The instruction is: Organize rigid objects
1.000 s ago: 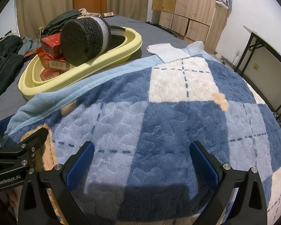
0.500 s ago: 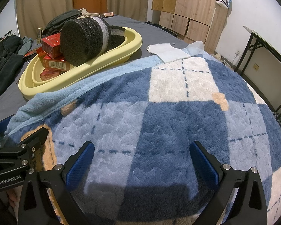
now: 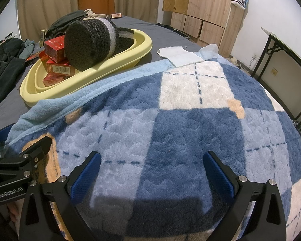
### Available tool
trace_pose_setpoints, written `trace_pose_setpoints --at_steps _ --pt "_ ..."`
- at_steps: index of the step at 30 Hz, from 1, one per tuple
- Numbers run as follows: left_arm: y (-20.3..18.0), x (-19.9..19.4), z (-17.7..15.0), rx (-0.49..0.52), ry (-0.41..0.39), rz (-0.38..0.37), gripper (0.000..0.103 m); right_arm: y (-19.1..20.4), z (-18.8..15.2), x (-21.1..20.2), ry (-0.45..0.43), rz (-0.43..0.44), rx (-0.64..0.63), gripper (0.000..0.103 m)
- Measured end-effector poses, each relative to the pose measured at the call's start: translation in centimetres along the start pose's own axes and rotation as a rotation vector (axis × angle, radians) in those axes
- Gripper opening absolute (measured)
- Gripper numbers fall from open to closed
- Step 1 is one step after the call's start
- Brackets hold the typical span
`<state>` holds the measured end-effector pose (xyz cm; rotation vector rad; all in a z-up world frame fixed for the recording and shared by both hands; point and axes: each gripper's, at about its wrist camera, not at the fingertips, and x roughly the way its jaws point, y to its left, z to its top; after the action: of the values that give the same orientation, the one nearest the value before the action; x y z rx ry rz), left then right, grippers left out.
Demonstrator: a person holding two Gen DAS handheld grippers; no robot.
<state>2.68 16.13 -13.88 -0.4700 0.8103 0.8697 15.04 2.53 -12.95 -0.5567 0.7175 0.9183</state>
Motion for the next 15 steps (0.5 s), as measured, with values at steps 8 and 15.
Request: trace_pose_setpoints --at_steps 8,15 --pt "0.0 0.0 0.0 0.0 0.0 0.0 0.103 0.0 -0.02 -0.02 0.0 0.0 0.0 0.103" --pt "0.0 0.0 -0.01 0.0 0.0 0.0 0.103 0.0 -0.02 -0.01 0.0 0.0 0.0 0.103"
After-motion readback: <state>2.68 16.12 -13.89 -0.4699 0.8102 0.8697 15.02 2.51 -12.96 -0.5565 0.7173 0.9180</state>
